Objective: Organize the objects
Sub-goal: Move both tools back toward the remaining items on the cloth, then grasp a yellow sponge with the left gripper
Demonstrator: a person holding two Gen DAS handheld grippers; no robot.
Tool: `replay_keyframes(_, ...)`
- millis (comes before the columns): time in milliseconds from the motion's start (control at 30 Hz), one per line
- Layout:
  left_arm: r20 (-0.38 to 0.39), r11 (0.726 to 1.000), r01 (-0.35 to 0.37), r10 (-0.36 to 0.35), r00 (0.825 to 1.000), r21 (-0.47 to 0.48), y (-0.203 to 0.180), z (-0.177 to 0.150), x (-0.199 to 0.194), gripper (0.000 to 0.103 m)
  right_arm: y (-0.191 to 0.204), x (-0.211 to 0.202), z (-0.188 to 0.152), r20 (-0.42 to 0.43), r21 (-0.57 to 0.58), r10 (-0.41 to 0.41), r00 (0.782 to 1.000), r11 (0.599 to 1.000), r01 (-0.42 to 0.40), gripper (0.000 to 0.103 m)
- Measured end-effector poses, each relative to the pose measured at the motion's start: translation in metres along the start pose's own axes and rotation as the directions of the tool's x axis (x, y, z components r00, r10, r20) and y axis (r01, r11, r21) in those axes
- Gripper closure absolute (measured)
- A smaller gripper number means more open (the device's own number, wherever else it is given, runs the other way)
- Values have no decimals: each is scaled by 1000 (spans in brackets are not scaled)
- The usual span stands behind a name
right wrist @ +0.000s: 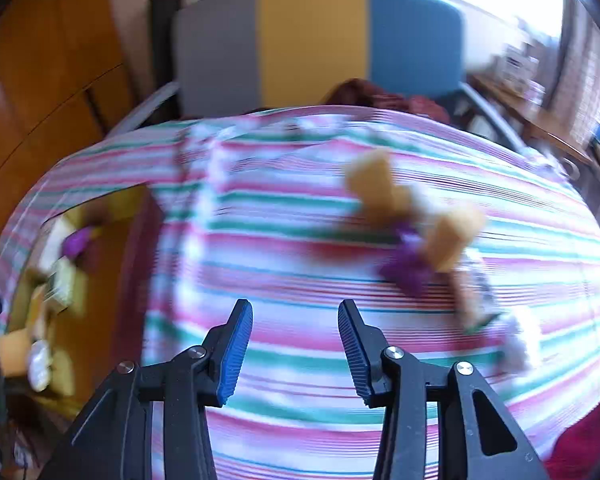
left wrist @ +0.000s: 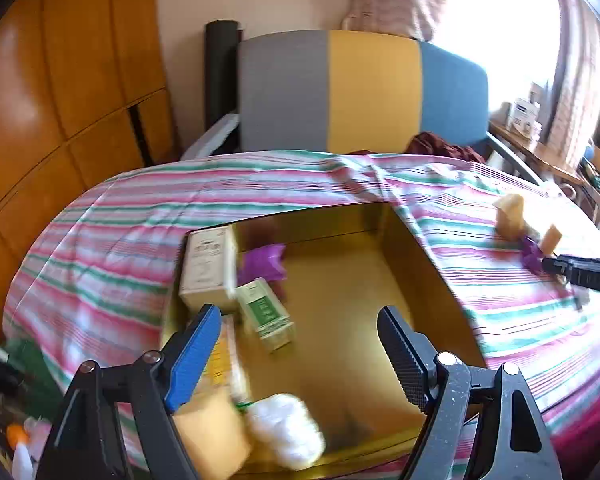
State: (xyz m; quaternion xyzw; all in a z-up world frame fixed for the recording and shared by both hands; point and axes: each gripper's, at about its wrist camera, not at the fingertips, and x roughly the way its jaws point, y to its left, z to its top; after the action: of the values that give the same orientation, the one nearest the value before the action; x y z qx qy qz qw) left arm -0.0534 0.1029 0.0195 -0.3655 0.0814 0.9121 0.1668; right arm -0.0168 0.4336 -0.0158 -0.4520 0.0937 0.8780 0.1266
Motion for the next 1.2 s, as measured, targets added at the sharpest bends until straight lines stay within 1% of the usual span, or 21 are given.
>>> replay_keyframes(133,-8,998,42,-41,999,52,-27,9,6,22,-56,1,3,14,113,-89,996,990,87,58)
replay_keyframes(233,-19,994,72,-70,997,82,-49,16,11,22,-95,1,1,25,226,-149,989,964,139,58)
replay_keyframes(333,-31,989,105,-102,994,105,-70,23,17,22,-127,5,-10,22,356,-153,988,925,135,58)
replay_keyframes(433,-51,983,139,-133,990,123,-93,31,24,22,-145,14,-18,-26,435,-127,992,892,126,58)
replay_keyframes(567,-74,973,193,-185,980,125,-124,45,34,22,-151,11,-19,-16,464,-111,994,879,105,58)
replay_keyframes(733,-127,958,265,-250,960,113,-169,69,58,22,-151,10,-20,-7,469,-80,997,880,73,58)
replay_keyframes(833,-153,951,291,-273,950,108,-195,80,74,17,-151,10,-20,-3,474,-62,998,879,56,58)
replay_keyframes(867,-163,948,303,-285,945,101,-202,84,79,16,-152,10,-20,-5,476,-57,998,878,52,58)
replay_keyframes(933,-187,938,339,-321,928,74,-218,93,91,15,-154,12,-21,-11,483,-48,999,875,47,58)
replay_keyframes(1000,-206,932,359,-342,917,50,-230,99,101,13,-155,14,-22,-19,489,-37,999,871,42,58)
replay_keyframes(1133,-247,914,403,-399,883,-34,-254,115,128,12,-158,17,-24,-33,502,-21,999,864,35,58)
replay_keyframes(1200,-256,913,405,-403,879,-47,-266,122,141,11,-159,18,-25,-38,508,-12,999,861,30,58)
